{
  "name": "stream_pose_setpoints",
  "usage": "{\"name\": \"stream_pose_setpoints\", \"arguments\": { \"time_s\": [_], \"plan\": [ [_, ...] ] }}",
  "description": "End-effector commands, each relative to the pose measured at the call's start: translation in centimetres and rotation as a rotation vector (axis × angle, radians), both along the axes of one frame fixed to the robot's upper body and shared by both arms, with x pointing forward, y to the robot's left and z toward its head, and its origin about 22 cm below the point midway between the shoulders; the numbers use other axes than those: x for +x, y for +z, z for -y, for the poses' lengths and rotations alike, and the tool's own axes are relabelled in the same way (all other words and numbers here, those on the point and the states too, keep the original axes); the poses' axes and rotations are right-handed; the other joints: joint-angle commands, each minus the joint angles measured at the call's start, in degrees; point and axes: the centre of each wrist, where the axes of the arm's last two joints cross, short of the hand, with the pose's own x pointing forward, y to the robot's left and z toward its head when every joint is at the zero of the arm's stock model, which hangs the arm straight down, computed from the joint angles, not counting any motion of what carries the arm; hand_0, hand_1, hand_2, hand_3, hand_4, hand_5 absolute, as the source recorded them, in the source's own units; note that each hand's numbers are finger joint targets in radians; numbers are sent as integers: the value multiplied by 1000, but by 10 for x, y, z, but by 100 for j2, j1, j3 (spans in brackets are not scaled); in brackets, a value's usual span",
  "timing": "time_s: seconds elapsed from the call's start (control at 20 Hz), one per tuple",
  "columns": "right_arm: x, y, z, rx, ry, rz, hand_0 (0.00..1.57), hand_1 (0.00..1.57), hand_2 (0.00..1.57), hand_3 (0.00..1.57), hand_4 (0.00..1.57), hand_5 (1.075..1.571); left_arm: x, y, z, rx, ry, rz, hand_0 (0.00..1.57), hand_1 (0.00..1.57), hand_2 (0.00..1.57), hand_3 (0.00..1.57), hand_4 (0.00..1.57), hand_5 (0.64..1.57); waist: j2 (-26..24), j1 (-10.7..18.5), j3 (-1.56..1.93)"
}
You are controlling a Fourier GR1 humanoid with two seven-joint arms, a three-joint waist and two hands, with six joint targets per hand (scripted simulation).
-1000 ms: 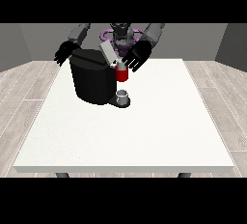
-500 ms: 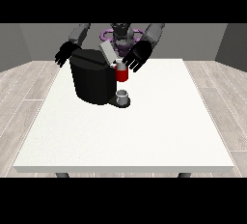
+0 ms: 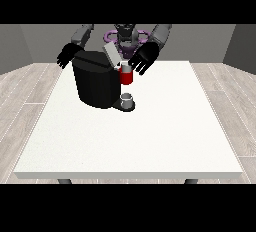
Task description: Insert the coffee pod into the coffee machine and close the lid
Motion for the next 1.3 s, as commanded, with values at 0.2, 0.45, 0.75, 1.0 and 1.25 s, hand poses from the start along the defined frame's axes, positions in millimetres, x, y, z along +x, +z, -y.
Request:
{"name": "stream_pose_setpoints", "arguments": {
  "time_s": [0.2,0.45,0.75,1.0,1.25],
  "plan": [
    [-6,-15,-18,0,5,-27,0,0,0,0,413,1571,2,-10,17,112,2,-76,0,0,0,0,0,1571,-93,-71,-12],
    [-2,-17,11,-5,-43,-29,0,0,0,0,360,1571,0,-3,3,118,-26,-85,0,0,0,0,0,1571,-124,131,-12],
    [4,-14,12,-6,-69,-92,0,0,0,0,378,1571,0,-11,21,110,-61,-113,0,0,0,0,0,1571,-487,365,-13],
    [-6,-33,14,27,-69,-89,0,0,0,0,392,1571,-2,-21,26,110,-44,-102,0,0,0,0,0,1571,-638,421,-12],
    [-32,-69,22,47,-110,-162,0,0,0,0,387,1571,-9,-69,34,-35,-65,-193,0,0,0,0,0,1571,-1084,686,-12]
  ]
}}
